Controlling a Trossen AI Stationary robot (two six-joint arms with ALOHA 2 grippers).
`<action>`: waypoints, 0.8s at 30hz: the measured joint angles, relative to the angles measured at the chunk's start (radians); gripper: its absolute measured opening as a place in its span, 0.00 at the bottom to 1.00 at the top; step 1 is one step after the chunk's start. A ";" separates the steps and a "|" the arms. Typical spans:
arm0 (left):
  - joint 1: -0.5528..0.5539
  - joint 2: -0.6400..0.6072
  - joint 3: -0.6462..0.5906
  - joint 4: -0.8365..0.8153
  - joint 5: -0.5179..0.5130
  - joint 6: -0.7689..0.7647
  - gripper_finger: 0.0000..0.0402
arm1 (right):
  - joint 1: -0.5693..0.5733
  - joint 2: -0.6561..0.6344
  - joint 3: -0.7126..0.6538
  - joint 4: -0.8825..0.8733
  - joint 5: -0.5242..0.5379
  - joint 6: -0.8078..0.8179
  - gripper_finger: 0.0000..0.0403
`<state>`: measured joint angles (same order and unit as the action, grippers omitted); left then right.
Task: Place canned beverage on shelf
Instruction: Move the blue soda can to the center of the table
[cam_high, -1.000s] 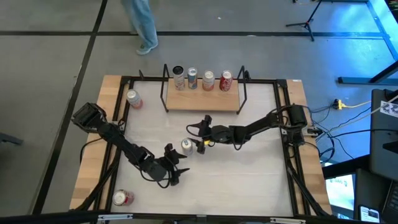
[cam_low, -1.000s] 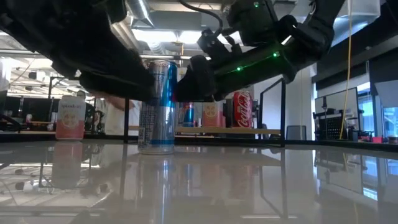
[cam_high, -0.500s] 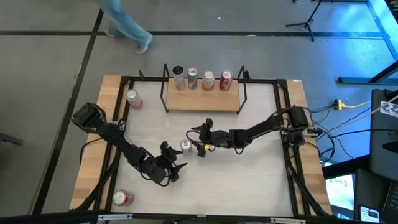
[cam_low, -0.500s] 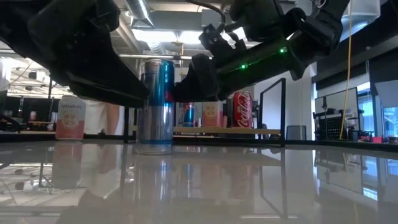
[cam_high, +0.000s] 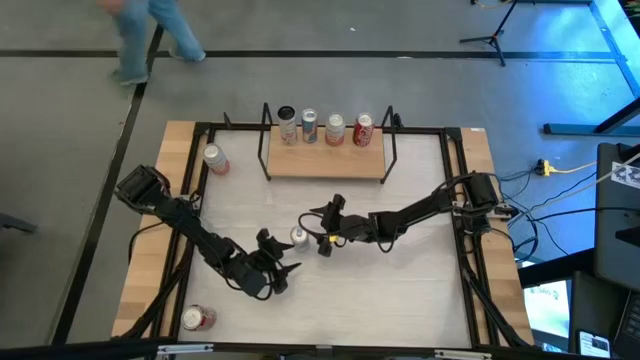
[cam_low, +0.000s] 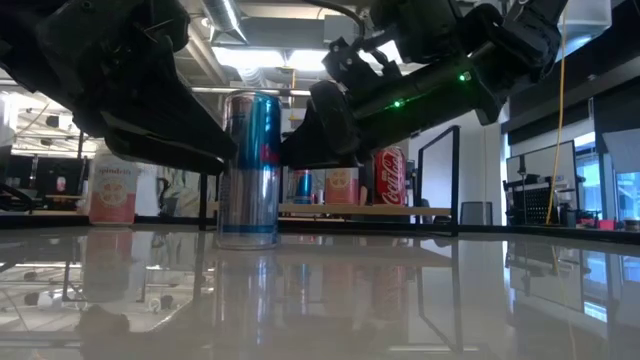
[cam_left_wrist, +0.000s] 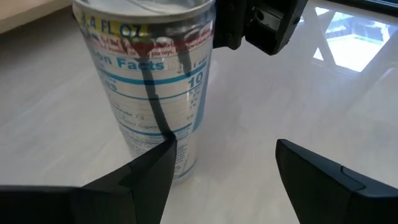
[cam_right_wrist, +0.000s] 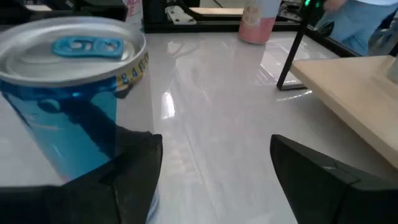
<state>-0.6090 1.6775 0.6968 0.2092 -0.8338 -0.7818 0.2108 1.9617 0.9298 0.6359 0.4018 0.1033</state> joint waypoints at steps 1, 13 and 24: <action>-0.003 0.000 0.000 0.000 0.004 -0.005 0.67 | 0.001 0.000 0.000 -0.002 0.000 0.000 0.75; -0.010 0.000 0.000 -0.038 -0.001 -0.032 0.67 | 0.032 -0.069 -0.002 -0.121 -0.013 0.046 0.75; -0.004 0.000 0.000 -0.041 -0.040 -0.038 0.67 | 0.058 -0.076 0.000 -0.117 -0.007 0.026 0.75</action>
<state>-0.6132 1.6775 0.6964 0.1680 -0.8740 -0.8197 0.2689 1.8858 0.9302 0.5190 0.3949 0.1297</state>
